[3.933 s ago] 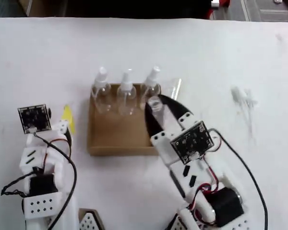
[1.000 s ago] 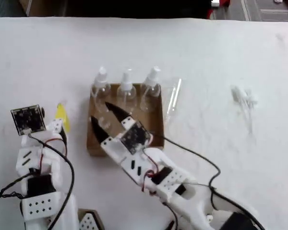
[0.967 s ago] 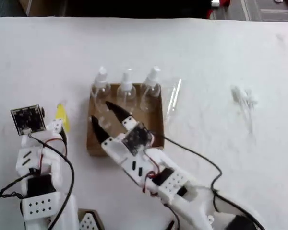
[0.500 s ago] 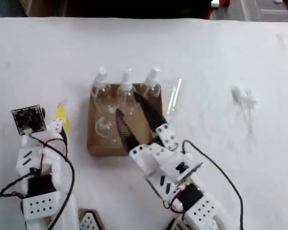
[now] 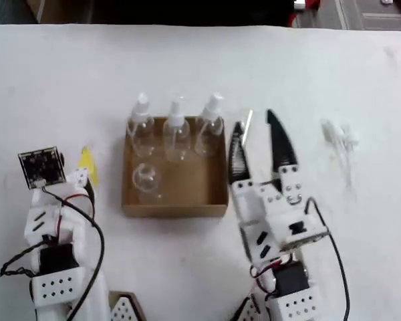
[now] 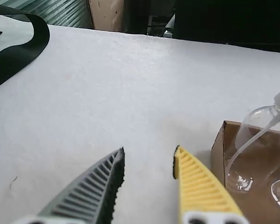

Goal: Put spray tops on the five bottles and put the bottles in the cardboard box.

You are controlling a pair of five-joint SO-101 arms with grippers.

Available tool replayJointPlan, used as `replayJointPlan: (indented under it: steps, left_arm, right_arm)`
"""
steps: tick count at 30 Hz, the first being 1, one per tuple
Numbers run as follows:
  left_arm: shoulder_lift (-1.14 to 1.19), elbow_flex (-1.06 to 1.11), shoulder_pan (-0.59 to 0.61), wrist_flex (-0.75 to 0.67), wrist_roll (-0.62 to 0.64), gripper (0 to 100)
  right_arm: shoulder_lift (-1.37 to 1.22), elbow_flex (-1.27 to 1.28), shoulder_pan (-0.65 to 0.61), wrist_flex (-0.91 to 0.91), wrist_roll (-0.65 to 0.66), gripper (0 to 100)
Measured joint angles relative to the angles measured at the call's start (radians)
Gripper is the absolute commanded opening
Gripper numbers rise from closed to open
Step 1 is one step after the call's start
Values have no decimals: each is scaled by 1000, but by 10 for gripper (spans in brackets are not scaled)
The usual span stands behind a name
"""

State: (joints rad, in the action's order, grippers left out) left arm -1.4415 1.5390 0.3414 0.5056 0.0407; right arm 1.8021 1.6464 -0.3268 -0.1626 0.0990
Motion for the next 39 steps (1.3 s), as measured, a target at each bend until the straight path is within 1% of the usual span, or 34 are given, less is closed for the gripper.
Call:
replayJointPlan:
  steps: [7,11,14,15,19,24,25,28,32,35,37,39]
  left_arm:
    - [0,0,0,0,0,165]
    - [0,0,0,0,0,165]
    - [0,0,0,0,0,165]
    - [0,0,0,0,0,165]
    - [0,3,0,0,0,165]
    - [0,3,0,0,0,165]
    - [0,3,0,0,0,165]
    - [-3,12,0,0,0,165]
    - [-6,12,0,0,0,165]
    - [-6,12,0,0,0,165]
    - [-6,12,0,0,0,165]
    - [-6,12,0,0,0,165]
  right_arm:
    - [-6,17,273,138,0,162]
    - [-5,32,427,184,0,162]
    - [-5,35,535,288,0,162]
    - [-5,35,554,324,0,162]
    - [-6,29,522,420,3,162]
    - [-6,-71,345,658,81,162]
    - [-6,-94,336,690,89,162]
    - [-6,-164,356,730,94,162]
    - [-100,-282,456,735,104,162]
    - [-281,-439,534,786,117,162]
    - [-448,-582,566,844,164,162]
    - [-635,-750,588,919,239,162]
